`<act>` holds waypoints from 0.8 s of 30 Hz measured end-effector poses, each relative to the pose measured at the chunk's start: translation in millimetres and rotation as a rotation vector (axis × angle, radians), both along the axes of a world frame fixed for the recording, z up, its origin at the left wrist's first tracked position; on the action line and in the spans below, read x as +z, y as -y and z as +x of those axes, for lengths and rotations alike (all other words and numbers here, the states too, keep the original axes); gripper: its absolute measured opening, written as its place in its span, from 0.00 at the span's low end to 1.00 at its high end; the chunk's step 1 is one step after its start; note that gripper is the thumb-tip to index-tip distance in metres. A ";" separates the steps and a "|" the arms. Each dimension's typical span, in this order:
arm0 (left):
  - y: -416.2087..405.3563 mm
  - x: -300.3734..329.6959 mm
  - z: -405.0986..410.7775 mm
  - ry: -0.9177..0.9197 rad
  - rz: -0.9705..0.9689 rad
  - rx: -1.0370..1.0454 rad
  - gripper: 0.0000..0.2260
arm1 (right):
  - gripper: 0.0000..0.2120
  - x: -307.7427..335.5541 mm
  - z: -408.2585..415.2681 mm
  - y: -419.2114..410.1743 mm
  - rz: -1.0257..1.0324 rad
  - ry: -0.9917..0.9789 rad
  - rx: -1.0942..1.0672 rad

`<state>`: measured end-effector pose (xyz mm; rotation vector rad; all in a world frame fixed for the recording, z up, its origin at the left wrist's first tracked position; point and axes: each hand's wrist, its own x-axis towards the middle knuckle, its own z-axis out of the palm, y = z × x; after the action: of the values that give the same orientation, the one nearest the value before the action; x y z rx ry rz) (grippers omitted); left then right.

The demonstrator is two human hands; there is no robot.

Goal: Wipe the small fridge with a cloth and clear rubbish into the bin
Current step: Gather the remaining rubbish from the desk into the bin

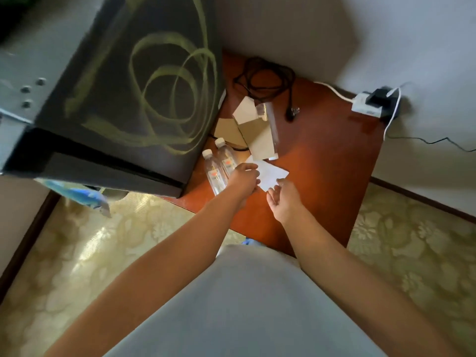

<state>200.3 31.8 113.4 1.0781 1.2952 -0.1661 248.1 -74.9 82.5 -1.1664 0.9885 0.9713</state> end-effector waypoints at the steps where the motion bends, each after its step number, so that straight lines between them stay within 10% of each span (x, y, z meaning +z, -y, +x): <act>1: 0.2 -3.6 6.5 -0.039 0.039 -0.044 0.11 | 0.12 -5.4 3.8 1.1 -0.046 0.009 0.053; 17: -6.3 -61.8 90.5 -0.277 0.364 -0.329 0.36 | 0.40 -86.9 44.2 -7.0 -0.740 0.715 1.255; 24: -7.0 -77.1 113.2 -0.371 0.434 -0.318 0.40 | 0.33 -96.0 50.0 -3.2 -0.863 0.886 1.431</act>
<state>313.5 38.8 36.3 1.6843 1.5224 -0.3467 298.1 -71.8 -13.5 -2.8403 -0.4130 0.8213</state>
